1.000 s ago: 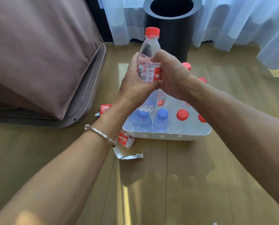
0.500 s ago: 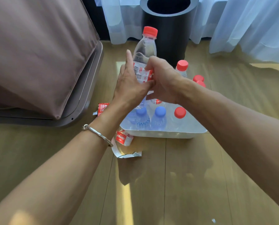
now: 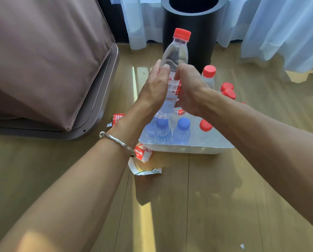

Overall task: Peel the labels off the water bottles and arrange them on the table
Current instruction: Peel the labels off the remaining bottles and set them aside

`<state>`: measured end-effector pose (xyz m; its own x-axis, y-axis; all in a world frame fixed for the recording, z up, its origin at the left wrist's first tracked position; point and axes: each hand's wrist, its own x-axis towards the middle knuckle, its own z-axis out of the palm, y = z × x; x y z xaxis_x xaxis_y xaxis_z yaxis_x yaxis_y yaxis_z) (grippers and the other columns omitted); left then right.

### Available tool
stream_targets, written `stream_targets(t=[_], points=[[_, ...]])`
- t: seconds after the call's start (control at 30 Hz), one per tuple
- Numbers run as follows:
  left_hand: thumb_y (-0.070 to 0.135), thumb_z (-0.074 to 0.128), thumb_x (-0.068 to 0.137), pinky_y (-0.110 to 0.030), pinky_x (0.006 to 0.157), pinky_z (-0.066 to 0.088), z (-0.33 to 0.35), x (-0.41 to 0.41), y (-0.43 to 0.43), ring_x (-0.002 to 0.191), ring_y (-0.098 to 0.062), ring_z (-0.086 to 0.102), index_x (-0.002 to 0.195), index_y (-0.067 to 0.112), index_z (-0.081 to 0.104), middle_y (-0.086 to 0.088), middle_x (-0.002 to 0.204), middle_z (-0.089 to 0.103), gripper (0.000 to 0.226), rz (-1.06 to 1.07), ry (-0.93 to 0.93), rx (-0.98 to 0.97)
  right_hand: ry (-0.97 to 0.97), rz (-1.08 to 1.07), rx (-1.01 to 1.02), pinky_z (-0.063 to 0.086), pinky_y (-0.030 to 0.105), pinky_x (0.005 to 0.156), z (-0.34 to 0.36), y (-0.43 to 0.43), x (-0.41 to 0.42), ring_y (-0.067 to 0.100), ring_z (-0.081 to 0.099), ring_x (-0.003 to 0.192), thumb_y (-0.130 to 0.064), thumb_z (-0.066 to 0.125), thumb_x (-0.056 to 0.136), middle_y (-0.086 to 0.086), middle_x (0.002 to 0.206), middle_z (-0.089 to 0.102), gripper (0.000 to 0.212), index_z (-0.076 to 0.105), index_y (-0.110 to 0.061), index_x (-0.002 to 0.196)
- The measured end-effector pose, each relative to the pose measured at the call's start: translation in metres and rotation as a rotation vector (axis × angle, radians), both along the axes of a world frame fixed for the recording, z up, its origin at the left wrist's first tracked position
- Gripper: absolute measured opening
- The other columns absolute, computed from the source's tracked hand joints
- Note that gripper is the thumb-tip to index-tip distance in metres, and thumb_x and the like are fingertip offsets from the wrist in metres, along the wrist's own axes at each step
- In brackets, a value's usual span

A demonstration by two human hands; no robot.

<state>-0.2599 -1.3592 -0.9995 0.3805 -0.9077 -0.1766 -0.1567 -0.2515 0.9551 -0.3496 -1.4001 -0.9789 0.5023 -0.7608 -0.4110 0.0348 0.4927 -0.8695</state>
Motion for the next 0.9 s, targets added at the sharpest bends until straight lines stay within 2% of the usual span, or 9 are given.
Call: stream_targets(t=[0.07,0.23,0.33,0.4,0.5,0.57,0.67,0.8,0.9], points=[[0.054,0.047,0.076,-0.058,0.104,0.044,0.011,-0.004,0.010,0.130,-0.031,0.050,0.131,0.037,0.052,-0.013,0.148,0.045,0.058,-0.055,0.011,0.064,0.035,0.004,-0.013,0.053,0.049,0.089,-0.002,-0.002,-0.002,0.024,0.063,0.080,-0.010,0.041,0.089,0.010,0.084,0.062,0.019,0.059,-0.012,0.094],[0.032,0.043,0.099,-0.046,0.089,0.052,0.016,-0.005,0.014,0.101,-0.018,0.060,0.110,0.027,0.044,-0.001,0.113,0.052,0.012,-0.104,0.029,0.087,0.122,0.012,-0.095,0.053,0.052,0.091,-0.003,0.004,0.003,0.027,0.062,0.085,-0.014,0.044,0.084,0.012,0.088,0.060,0.019,0.059,-0.012,0.095],[0.028,0.041,0.102,-0.044,0.097,0.052,0.016,-0.004,0.015,0.090,-0.006,0.057,0.127,0.019,0.039,0.006,0.103,0.046,0.026,-0.065,0.080,0.123,0.129,0.012,-0.119,0.054,0.047,0.085,-0.008,0.008,0.007,0.026,0.062,0.085,-0.009,0.042,0.087,0.015,0.092,0.061,0.019,0.060,-0.013,0.088],[0.027,0.043,0.102,-0.045,0.094,0.053,0.017,-0.003,0.015,0.096,-0.012,0.057,0.114,0.018,0.045,0.004,0.109,0.042,0.015,-0.058,0.096,0.147,0.157,0.005,-0.134,0.054,0.049,0.086,-0.011,0.008,0.008,0.027,0.062,0.086,-0.005,0.040,0.087,0.015,0.093,0.062,0.022,0.061,-0.013,0.087],[0.024,0.047,0.096,-0.029,0.055,0.051,0.022,-0.002,0.014,0.087,-0.019,0.056,0.104,0.013,0.041,0.002,0.103,0.041,0.015,-0.045,0.100,0.190,0.218,-0.003,-0.145,0.053,0.056,0.087,-0.011,0.008,0.009,0.029,0.062,0.086,-0.010,0.045,0.081,0.014,0.090,0.062,0.024,0.064,-0.005,0.096],[0.024,0.053,0.086,-0.027,0.045,0.050,0.025,-0.002,0.013,0.075,-0.021,0.058,0.103,0.010,0.043,-0.006,0.104,0.046,0.024,-0.033,0.116,0.171,0.235,-0.002,-0.148,0.056,0.052,0.079,-0.013,0.011,0.010,0.028,0.064,0.086,-0.013,0.048,0.078,0.011,0.091,0.064,0.035,0.064,-0.005,0.108],[0.020,0.055,0.080,-0.042,0.068,0.058,0.025,0.001,0.012,0.087,-0.026,0.064,0.108,0.015,0.045,-0.004,0.096,0.057,0.030,-0.024,0.010,0.155,0.306,0.035,-0.247,0.059,0.061,0.072,-0.020,0.016,0.006,0.031,0.069,0.092,-0.022,0.052,0.076,0.010,0.104,0.065,0.036,0.054,-0.023,0.112],[0.003,0.045,0.096,-0.020,0.048,0.051,0.033,0.007,0.018,0.067,-0.012,0.060,0.091,0.016,0.052,-0.006,0.084,0.058,0.016,-0.150,0.055,0.095,0.194,0.158,-0.256,0.058,0.051,0.079,-0.006,0.014,0.000,0.025,0.064,0.081,-0.013,0.051,0.081,0.006,0.083,0.065,0.016,0.060,-0.019,0.094],[0.014,0.038,0.098,-0.026,0.058,0.054,0.044,0.017,0.024,0.079,-0.016,0.063,0.101,0.018,0.054,-0.005,0.089,0.060,0.017,-0.222,0.078,0.090,0.095,0.250,-0.231,0.053,0.045,0.083,0.006,0.008,-0.004,0.020,0.062,0.081,-0.019,0.044,0.093,0.003,0.081,0.064,0.016,0.059,-0.014,0.096]])
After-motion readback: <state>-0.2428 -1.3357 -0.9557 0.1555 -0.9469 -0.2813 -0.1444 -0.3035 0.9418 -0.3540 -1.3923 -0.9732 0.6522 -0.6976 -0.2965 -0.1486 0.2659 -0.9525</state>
